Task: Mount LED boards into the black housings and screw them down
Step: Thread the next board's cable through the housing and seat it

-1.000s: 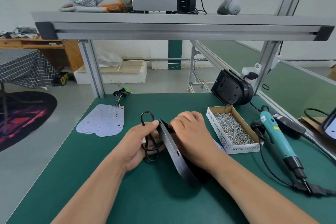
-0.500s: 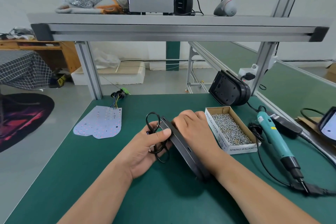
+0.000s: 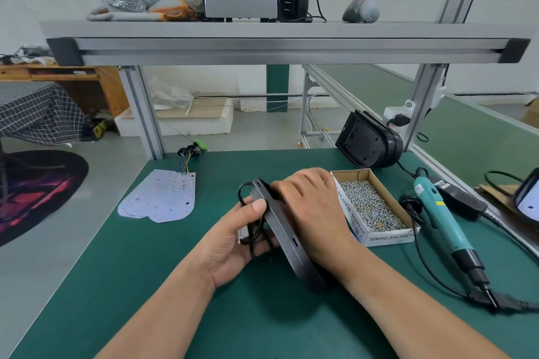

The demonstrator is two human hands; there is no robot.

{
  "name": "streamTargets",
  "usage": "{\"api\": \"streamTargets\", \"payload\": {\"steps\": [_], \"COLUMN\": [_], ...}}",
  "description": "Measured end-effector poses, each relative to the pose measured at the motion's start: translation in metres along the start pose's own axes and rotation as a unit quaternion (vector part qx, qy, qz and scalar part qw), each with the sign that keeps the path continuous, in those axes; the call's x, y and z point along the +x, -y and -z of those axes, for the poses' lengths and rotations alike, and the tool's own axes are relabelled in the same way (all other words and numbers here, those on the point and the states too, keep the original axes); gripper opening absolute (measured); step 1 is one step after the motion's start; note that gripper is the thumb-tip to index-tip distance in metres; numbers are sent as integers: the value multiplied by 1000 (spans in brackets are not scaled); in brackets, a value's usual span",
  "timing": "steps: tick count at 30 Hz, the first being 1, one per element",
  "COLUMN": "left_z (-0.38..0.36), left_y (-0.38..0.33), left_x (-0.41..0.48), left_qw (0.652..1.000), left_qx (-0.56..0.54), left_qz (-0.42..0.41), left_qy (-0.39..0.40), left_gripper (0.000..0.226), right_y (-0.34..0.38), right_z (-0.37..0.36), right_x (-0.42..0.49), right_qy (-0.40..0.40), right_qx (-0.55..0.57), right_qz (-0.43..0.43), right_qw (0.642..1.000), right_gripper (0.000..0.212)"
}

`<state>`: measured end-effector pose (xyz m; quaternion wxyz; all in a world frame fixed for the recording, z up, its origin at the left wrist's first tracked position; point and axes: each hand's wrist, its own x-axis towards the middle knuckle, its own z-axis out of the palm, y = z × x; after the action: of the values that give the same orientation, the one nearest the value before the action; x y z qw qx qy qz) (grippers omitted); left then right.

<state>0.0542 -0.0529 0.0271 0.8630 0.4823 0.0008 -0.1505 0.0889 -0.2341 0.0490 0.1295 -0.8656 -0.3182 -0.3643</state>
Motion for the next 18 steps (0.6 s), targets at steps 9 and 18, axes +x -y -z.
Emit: {"api": "streamTargets", "payload": {"steps": [9,18], "left_z": [10,13], "left_y": [-7,-8], "left_x": [-5,-4], "left_qw": [996,995], "left_qx": [34,25], "left_qz": [-40,-56], "left_qy": [74,83], "left_gripper": [59,62], "right_y": [-14,-4], "right_z": [6,5], "right_x": [5,6], "right_qy": [101,67], "right_qx": [248,279], "right_qz": [-21,-36], "right_qw": [963,957], "right_gripper": [29,16]}}
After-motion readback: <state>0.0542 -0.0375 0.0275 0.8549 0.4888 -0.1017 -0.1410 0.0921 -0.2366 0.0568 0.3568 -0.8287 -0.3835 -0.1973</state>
